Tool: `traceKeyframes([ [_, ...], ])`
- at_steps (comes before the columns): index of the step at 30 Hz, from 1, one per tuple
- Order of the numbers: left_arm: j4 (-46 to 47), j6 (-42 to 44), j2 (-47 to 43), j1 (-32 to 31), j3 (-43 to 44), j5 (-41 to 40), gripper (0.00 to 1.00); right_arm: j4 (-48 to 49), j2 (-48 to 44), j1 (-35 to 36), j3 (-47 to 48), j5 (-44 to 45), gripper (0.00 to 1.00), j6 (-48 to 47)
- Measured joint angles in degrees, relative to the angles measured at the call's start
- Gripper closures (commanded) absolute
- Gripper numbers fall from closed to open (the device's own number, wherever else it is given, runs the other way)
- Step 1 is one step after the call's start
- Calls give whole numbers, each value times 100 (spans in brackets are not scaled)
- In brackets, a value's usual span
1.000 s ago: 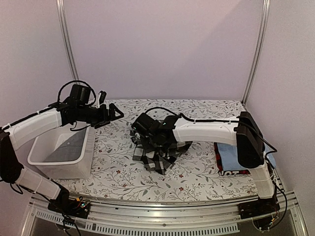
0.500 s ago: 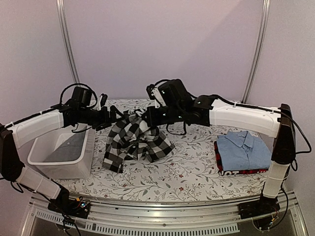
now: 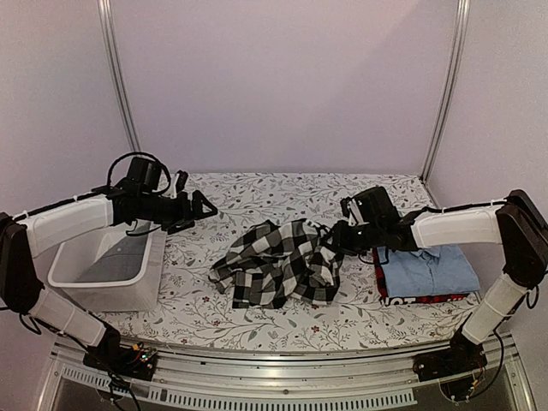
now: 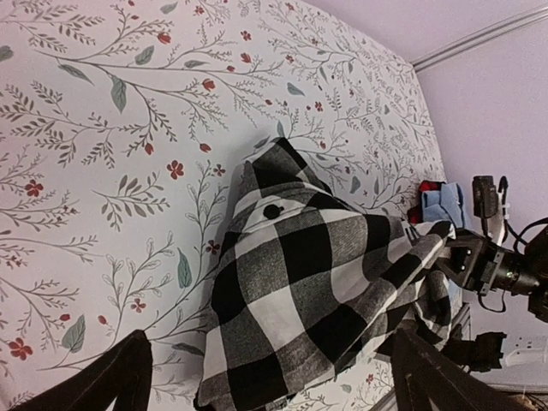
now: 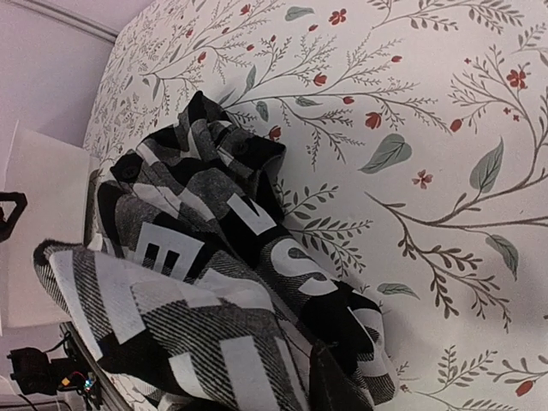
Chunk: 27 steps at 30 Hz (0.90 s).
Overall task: Fold and stack the long sleeve shirts
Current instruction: Adjust the crumpled shirt at the center of the board.
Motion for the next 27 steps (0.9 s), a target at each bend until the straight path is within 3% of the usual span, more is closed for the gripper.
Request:
traceKeyframes([
  [6,146,-114,232,-114,-313,-7,4,-793,-310,186,212,691,28,-125],
  [11,295,-243,417,-339,-555,-55,4,-1840,-417,732,1272,1939,13,-409],
  [18,529,-463,726,-614,-787,-184,4,-2575,-20,1497,2411,2962,10,-728],
  [27,664,-592,835,-791,-960,-339,4,-2767,861,1598,2133,2750,12,-898],
])
